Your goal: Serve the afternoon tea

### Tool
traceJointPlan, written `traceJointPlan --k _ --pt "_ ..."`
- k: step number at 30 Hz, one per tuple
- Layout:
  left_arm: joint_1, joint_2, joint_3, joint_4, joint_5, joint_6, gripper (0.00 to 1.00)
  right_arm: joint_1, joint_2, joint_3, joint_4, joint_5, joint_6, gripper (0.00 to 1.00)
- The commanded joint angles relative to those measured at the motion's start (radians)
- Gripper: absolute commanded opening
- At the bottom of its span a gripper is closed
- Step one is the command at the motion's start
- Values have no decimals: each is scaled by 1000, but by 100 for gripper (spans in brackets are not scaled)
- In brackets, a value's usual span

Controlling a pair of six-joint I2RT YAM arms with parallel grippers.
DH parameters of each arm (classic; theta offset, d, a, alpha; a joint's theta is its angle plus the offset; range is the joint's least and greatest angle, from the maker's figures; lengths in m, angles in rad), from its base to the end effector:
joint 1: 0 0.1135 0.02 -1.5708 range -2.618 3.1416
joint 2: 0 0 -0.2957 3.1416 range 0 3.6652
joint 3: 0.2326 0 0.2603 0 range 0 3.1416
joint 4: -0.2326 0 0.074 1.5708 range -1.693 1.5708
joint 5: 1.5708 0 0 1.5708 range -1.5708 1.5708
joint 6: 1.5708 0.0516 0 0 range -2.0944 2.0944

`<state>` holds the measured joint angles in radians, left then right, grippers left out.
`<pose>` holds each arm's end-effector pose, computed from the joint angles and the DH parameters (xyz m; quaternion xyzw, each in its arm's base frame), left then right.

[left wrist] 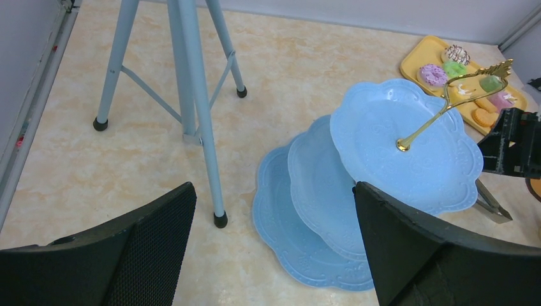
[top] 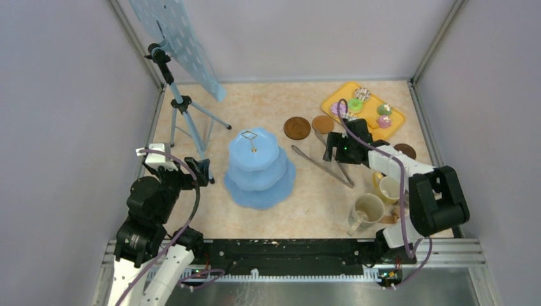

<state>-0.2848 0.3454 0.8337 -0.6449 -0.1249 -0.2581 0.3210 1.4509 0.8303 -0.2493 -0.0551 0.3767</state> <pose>0.0603 -0.0110 0.3659 -0.0304 0.7592 -0.1281 0.6373 0.2900 0.0994 0.2127 0.0167 0.9388 0.1416 0.3137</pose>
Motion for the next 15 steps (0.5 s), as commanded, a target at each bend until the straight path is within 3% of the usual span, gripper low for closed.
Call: traceJointPlan --k 1,15 --pt "6 13 -4 27 4 4 99 -21 108 68 -1 5 -12 79" --pt "12 25 -4 27 9 5 99 75 -23 -73 61 -126 122 78"
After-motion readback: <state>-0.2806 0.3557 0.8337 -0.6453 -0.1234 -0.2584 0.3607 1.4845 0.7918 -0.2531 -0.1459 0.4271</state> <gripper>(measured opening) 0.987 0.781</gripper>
